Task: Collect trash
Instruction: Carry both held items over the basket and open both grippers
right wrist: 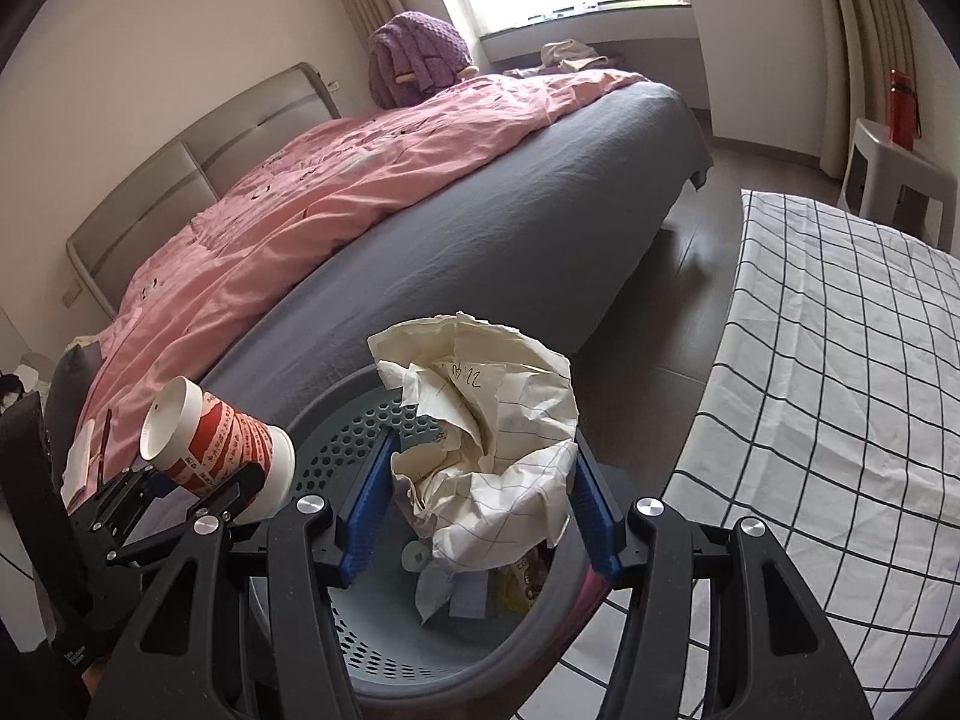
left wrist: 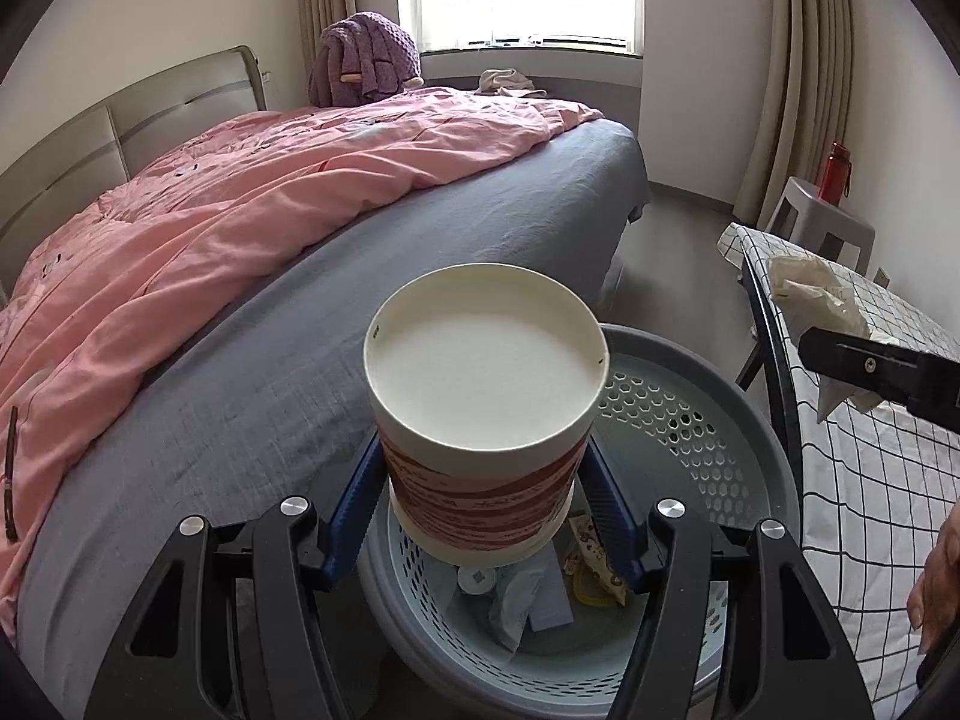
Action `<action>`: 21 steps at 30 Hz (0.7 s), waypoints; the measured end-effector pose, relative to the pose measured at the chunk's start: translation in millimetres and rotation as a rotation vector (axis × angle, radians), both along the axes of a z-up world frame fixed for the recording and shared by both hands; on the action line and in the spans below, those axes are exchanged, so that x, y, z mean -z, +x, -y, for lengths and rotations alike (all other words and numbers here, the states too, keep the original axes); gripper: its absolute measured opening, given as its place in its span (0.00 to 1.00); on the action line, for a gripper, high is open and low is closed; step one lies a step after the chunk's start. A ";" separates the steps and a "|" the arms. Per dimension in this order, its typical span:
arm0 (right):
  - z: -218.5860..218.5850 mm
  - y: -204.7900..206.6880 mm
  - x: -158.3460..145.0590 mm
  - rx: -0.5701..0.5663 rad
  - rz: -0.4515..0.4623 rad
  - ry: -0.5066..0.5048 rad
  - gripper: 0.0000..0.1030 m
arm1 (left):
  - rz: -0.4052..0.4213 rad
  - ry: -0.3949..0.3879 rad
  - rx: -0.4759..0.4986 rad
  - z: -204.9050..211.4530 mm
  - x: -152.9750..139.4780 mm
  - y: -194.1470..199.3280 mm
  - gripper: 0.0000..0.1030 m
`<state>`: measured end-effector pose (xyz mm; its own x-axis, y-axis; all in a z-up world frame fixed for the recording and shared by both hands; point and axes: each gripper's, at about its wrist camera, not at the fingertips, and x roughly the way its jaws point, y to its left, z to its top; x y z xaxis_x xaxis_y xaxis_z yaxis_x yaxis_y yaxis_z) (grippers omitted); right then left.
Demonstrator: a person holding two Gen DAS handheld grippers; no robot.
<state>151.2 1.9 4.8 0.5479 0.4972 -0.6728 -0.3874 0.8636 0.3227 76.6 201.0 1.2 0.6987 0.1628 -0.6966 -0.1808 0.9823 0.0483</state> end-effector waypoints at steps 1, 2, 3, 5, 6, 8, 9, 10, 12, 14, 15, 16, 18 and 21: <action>-3.1 -0.6 1.9 -0.005 -0.002 -0.005 0.52 | -0.002 -0.005 0.001 -0.5 1.6 0.5 0.60; -5.0 -1.2 3.6 -0.009 -0.003 -0.007 0.52 | -0.007 -0.008 0.002 -0.8 3.8 1.2 0.60; -6.7 -1.7 5.4 -0.014 -0.005 -0.007 0.52 | -0.011 -0.009 0.002 -1.2 5.7 2.2 0.60; -9.6 -2.8 9.0 -0.021 -0.012 -0.006 0.52 | -0.025 -0.011 0.002 -3.4 9.1 6.0 0.60; -10.7 -3.6 11.5 -0.027 -0.016 -0.009 0.52 | -0.033 -0.013 0.003 -3.9 10.7 6.6 0.60; -13.6 -3.9 16.3 -0.030 -0.024 -0.017 0.52 | -0.040 -0.020 0.013 -4.3 12.9 6.5 0.60; -15.0 -4.2 19.5 -0.033 -0.031 -0.020 0.52 | -0.044 -0.018 0.018 -3.6 13.8 6.6 0.60; -16.2 -4.2 22.7 -0.035 -0.038 -0.023 0.52 | -0.046 -0.012 0.022 -2.4 14.7 6.7 0.60; -17.2 -5.2 28.1 -0.041 -0.049 -0.033 0.52 | -0.052 -0.006 0.029 -1.4 16.7 7.5 0.60; -19.5 -5.9 32.9 -0.049 -0.058 -0.043 0.52 | -0.065 -0.008 0.036 -1.0 19.3 9.2 0.60; -20.7 -6.4 35.1 -0.053 -0.061 -0.047 0.52 | -0.072 -0.009 0.040 -0.6 20.5 9.8 0.60; -21.8 -6.9 36.8 -0.057 -0.064 -0.050 0.52 | -0.078 -0.006 0.040 -0.2 21.9 10.8 0.60; -24.3 -8.2 38.6 -0.067 -0.066 -0.056 0.52 | -0.082 0.002 0.039 -0.1 22.5 11.9 0.60; -28.5 -10.6 38.6 -0.082 -0.064 -0.060 0.54 | -0.084 -0.003 0.038 -0.8 23.2 12.4 0.61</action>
